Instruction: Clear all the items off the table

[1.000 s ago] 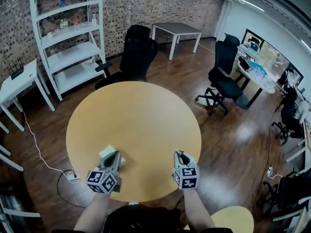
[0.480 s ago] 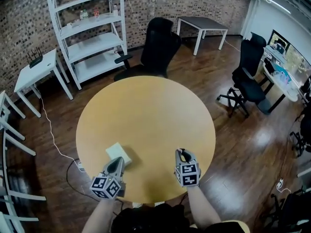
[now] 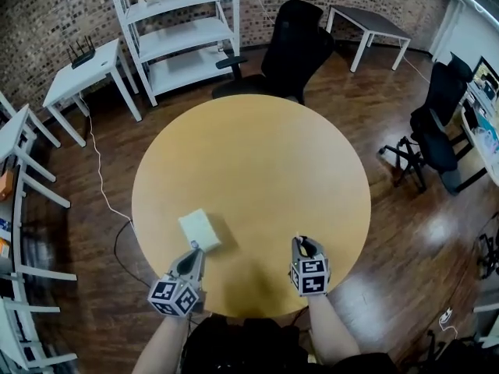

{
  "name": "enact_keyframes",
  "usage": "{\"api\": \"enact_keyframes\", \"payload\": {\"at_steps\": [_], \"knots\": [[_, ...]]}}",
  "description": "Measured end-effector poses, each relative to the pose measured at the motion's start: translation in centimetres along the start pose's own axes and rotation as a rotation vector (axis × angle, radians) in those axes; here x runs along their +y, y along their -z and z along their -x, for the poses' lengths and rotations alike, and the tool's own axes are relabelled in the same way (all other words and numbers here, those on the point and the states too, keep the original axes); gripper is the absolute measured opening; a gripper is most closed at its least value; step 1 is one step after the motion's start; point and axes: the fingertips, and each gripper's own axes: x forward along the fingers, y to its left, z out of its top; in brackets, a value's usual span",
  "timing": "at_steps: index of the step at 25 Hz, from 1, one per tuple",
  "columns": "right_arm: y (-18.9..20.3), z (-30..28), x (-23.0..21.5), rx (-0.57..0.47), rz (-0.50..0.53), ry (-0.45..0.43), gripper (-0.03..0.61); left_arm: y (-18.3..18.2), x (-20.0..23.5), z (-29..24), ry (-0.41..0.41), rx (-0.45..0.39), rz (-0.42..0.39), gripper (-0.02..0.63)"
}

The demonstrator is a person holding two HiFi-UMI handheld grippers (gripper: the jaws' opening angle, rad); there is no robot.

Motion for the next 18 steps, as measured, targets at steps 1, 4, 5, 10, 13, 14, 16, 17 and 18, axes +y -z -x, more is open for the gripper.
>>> {"api": "enact_keyframes", "payload": {"at_steps": [1, 4, 5, 10, 13, 14, 16, 17, 18], "knots": [[0.4, -0.4, 0.3, 0.011, 0.007, -0.012, 0.044, 0.4, 0.0, 0.0, -0.008, 0.006, 0.005, -0.009], [2.2, -1.4, 1.1, 0.058, 0.024, -0.036, 0.073, 2.0, 0.1, 0.4, -0.029, 0.039, 0.024, -0.009], [2.7, -1.7, 1.3, 0.069, 0.025, -0.039, 0.075, 2.5, 0.1, 0.5, -0.035, 0.049, 0.03, -0.009], [4.1, -2.7, 1.5, 0.099, 0.016, -0.06, 0.209, 4.2, 0.7, 0.7, -0.051, 0.084, 0.04, -0.009], [4.3, -2.8, 1.7, 0.109, 0.009, -0.071, 0.21, 4.2, 0.9, 0.8, -0.053, 0.09, 0.037, -0.009], [4.2, -2.7, 1.7, 0.107, 0.008, -0.07, 0.21, 4.0, 0.9, 0.8, -0.053, 0.087, 0.036, -0.009], [4.0, -2.5, 1.6, 0.101, 0.005, -0.065, 0.21, 3.5, 0.8, 0.7, -0.046, 0.079, 0.031, -0.009], [3.8, -2.4, 1.6, 0.097, 0.003, -0.062, 0.21, 3.2, 0.8, 0.7, -0.041, 0.074, 0.027, -0.009], [3.7, -2.3, 1.7, 0.092, 0.0, -0.06, 0.21, 3.0, 0.8, 0.7, -0.037, 0.071, 0.024, -0.009]]}}
